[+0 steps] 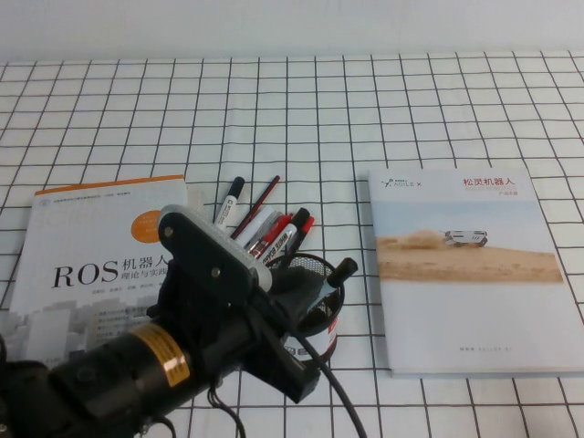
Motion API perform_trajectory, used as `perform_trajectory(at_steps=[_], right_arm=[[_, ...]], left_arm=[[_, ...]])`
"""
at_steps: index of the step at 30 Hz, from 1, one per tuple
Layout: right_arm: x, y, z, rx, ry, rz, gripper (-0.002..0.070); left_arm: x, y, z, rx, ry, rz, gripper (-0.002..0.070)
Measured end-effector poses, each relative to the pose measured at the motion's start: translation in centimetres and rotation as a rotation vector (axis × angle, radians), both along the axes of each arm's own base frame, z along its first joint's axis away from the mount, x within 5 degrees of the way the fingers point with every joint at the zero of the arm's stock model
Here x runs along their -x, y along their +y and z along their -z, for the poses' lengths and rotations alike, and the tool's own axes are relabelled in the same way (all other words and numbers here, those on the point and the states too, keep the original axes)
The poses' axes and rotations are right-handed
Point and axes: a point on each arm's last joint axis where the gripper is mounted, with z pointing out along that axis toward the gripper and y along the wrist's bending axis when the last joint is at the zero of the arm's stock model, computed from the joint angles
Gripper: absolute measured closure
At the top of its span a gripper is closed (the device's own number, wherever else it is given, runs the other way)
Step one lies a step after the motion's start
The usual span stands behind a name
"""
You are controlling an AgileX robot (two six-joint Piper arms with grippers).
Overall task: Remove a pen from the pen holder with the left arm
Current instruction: 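Take a marker out of the pen holder and lay it on the table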
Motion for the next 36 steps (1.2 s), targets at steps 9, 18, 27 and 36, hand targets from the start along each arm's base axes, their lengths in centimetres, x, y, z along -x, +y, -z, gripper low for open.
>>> perform_trajectory(at_steps=[9, 18, 27, 36], right_arm=[[0.0, 0.0, 0.0, 0.000, 0.000, 0.000, 0.0689], [0.0, 0.0, 0.0, 0.000, 0.000, 0.000, 0.0689], [0.0, 0.0, 0.0, 0.000, 0.000, 0.000, 0.0689], [0.0, 0.0, 0.0, 0.000, 0.000, 0.000, 0.0689]], left_arm=[[-0.8, -1.3, 1.3, 0.043, -0.011, 0.012, 0.0262], [-2.7, -3.2, 2.6, -0.006, -0.025, 0.021, 0.0245], [-5.4, -3.7, 3.0, -0.048, -0.060, 0.006, 0.0244], [-5.8, -4.7, 2.9, -0.082, -0.099, 0.080, 0.0246]])
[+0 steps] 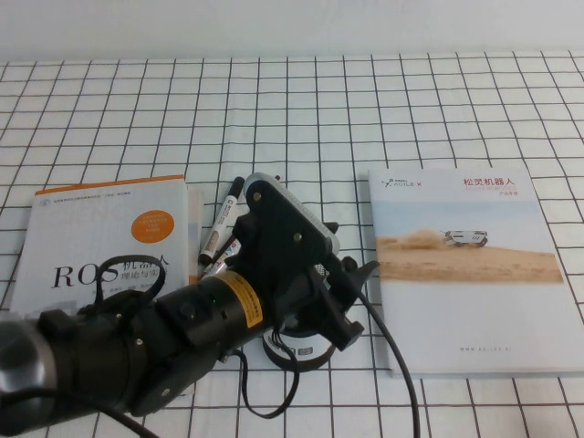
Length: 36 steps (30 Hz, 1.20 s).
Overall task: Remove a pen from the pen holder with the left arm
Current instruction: 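Take a marker out of the pen holder and lay it on the table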
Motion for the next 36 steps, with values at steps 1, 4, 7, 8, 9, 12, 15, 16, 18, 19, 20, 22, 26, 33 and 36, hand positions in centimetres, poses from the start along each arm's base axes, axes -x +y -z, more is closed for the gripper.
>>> perform_trajectory(at_steps=[1, 4, 7, 8, 9, 12, 15, 16, 18, 19, 20, 22, 26, 33, 36], right_arm=[[0.0, 0.0, 0.0, 0.000, 0.000, 0.000, 0.0689], [0.0, 0.0, 0.0, 0.000, 0.000, 0.000, 0.0689], [0.0, 0.0, 0.0, 0.000, 0.000, 0.000, 0.0689], [0.0, 0.0, 0.0, 0.000, 0.000, 0.000, 0.0689], [0.0, 0.0, 0.0, 0.000, 0.000, 0.000, 0.0689], [0.0, 0.0, 0.0, 0.000, 0.000, 0.000, 0.0689], [0.0, 0.0, 0.0, 0.000, 0.000, 0.000, 0.0688], [0.0, 0.0, 0.0, 0.000, 0.000, 0.000, 0.0689], [0.0, 0.0, 0.0, 0.000, 0.000, 0.000, 0.0688], [0.0, 0.0, 0.0, 0.000, 0.000, 0.000, 0.0688], [0.0, 0.0, 0.0, 0.000, 0.000, 0.000, 0.0688], [0.0, 0.0, 0.0, 0.000, 0.000, 0.000, 0.0689], [0.0, 0.0, 0.0, 0.000, 0.000, 0.000, 0.0689], [0.0, 0.0, 0.0, 0.000, 0.000, 0.000, 0.0689], [0.0, 0.0, 0.0, 0.000, 0.000, 0.000, 0.0688]], left_arm=[[0.0, 0.0, 0.1, -0.001, 0.005, -0.002, 0.0248], [-0.1, -0.1, 0.5, -0.013, 0.012, 0.003, 0.0251], [-0.1, -0.2, 1.0, -0.027, 0.021, 0.006, 0.0251], [-0.2, -0.2, 1.1, -0.032, 0.024, 0.007, 0.0252], [-0.2, -0.3, 1.3, -0.037, 0.024, 0.010, 0.0252], [-0.2, -0.3, 1.6, -0.050, 0.025, 0.019, 0.0263], [-0.2, -0.4, 1.7, -0.053, 0.024, 0.022, 0.0286], [-0.2, -0.4, 1.7, -0.054, 0.023, 0.024, 0.0296], [-0.2, -0.4, 1.9, -0.062, 0.023, 0.028, 0.0311], [-0.2, -0.5, 2.0, -0.065, 0.024, 0.030, 0.0316], [-0.3, -0.5, 2.0, -0.065, 0.024, 0.031, 0.0319], [-0.3, -0.5, 2.1, -0.068, 0.024, 0.032, 0.0321], [-0.3, -0.5, 2.0, -0.065, 0.020, 0.034, 0.0330], [-0.3, -0.5, 2.0, -0.065, 0.020, 0.034, 0.0479], [-0.3, -0.6, 2.0, -0.057, 0.015, 0.035, 0.0572]])
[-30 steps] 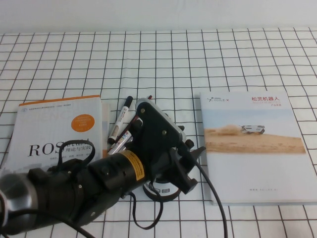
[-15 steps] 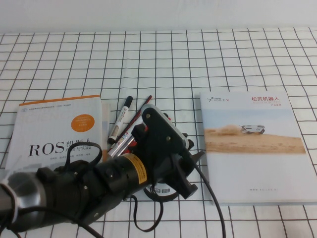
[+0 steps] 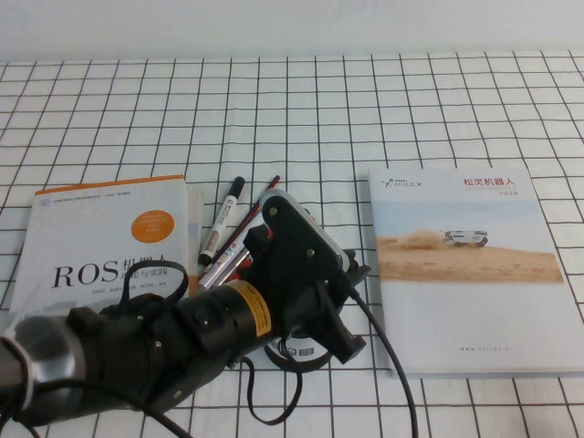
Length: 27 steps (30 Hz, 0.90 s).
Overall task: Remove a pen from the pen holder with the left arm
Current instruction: 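Take a marker out of the pen holder and lay it on the table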
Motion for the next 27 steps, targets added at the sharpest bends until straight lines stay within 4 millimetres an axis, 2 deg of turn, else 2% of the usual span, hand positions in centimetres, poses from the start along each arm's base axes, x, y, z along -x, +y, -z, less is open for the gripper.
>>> perform_trajectory(at_steps=[7, 11, 20, 23, 27], right_arm=[[0.0, 0.0, 0.0, 0.000, 0.000, 0.000, 0.0689], [0.0, 0.0, 0.0, 0.000, 0.000, 0.000, 0.0688], [0.0, 0.0, 0.0, 0.000, 0.000, 0.000, 0.0689], [0.0, 0.0, 0.0, 0.000, 0.000, 0.000, 0.0688], [0.0, 0.0, 0.0, 0.000, 0.000, 0.000, 0.0688]], left_arm=[[0.0, -0.1, -0.3, 0.019, -0.018, 0.005, 0.0571], [0.3, 0.4, -1.8, 0.019, -0.057, 0.010, 0.0571], [2.0, 2.5, -7.9, 0.140, -0.151, -0.032, 0.0571], [2.2, 3.2, -10.1, 0.176, -0.121, -0.084, 0.0571], [1.5, 3.2, -12.7, 0.141, -0.038, -0.141, 0.0571]])
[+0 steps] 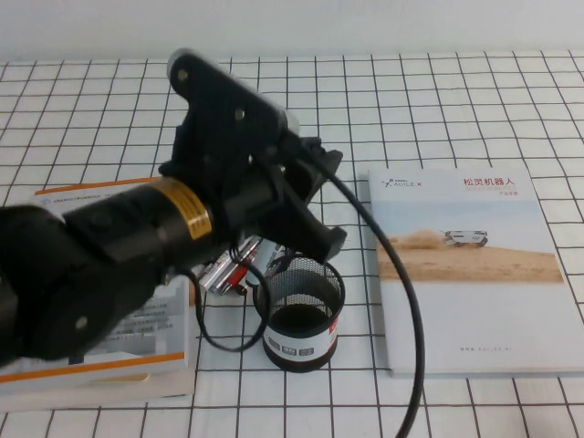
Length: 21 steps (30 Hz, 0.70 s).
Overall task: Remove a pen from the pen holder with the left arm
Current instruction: 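Take a marker out of the pen holder and lay it on the table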
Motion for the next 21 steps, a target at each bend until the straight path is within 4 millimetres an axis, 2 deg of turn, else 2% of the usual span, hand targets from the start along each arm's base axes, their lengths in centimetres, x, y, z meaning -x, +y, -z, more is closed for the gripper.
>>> perform_trajectory(at_steps=[6, 9, 14, 21], right_arm=[[0.0, 0.0, 0.0, 0.000, 0.000, 0.000, 0.0689], [0.0, 0.0, 0.0, 0.000, 0.000, 0.000, 0.0689], [0.0, 0.0, 0.0, 0.000, 0.000, 0.000, 0.0689], [0.0, 0.0, 0.0, 0.000, 0.000, 0.000, 0.0689]], left_arm=[[-2.5, 0.8, -4.0, -0.051, 0.071, -0.093, 0.0571], [-4.8, 1.0, -4.6, -0.106, 0.133, -0.151, 0.0571], [-9.2, -0.2, -4.0, -0.227, 0.242, -0.194, 0.0571], [-14.8, -3.4, -0.4, -0.374, 0.403, -0.186, 0.0571]])
